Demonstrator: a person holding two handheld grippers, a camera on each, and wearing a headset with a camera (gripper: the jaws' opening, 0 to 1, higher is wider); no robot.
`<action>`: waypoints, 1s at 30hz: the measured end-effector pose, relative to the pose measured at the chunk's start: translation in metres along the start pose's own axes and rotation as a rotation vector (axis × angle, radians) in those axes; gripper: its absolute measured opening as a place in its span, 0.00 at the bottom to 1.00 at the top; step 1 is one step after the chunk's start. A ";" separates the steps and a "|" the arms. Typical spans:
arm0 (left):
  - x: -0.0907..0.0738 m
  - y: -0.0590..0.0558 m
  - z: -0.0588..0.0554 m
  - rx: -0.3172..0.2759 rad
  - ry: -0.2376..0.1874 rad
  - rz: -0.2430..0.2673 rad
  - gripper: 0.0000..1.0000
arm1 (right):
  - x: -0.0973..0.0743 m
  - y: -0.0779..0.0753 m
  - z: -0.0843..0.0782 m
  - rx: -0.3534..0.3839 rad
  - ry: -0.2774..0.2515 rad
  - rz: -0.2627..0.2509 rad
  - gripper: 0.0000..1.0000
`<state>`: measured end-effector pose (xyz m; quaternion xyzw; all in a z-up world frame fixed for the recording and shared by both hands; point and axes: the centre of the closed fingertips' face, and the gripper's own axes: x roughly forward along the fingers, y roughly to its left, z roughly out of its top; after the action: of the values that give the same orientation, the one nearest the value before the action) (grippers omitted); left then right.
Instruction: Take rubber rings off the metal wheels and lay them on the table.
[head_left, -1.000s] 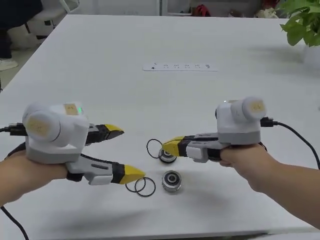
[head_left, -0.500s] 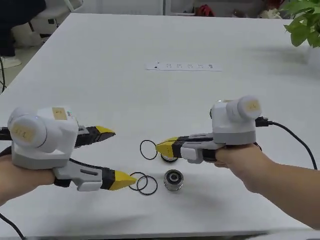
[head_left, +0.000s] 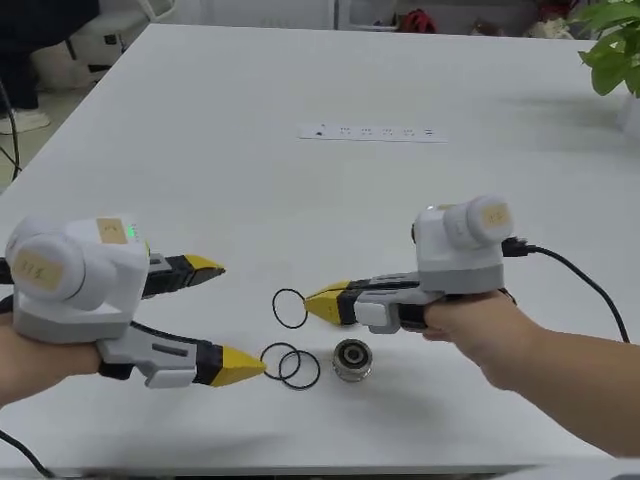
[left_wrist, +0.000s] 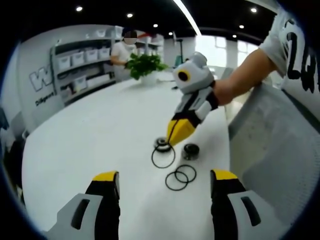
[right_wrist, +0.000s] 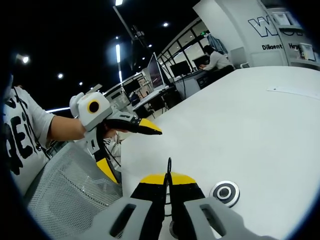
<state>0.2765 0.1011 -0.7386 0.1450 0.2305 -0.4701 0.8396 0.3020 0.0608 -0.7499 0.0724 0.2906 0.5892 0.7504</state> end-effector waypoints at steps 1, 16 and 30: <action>0.000 0.000 -0.001 -0.001 0.001 0.001 0.75 | 0.001 0.001 -0.001 0.003 0.006 0.005 0.00; -0.001 0.000 -0.004 -0.010 0.005 0.002 0.75 | 0.006 0.010 -0.017 0.036 0.061 0.052 0.00; 0.000 0.000 -0.005 -0.013 0.010 0.000 0.75 | 0.012 0.017 -0.030 0.048 0.105 0.080 0.00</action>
<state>0.2757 0.1034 -0.7430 0.1420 0.2377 -0.4681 0.8392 0.2734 0.0701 -0.7709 0.0707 0.3404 0.6148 0.7079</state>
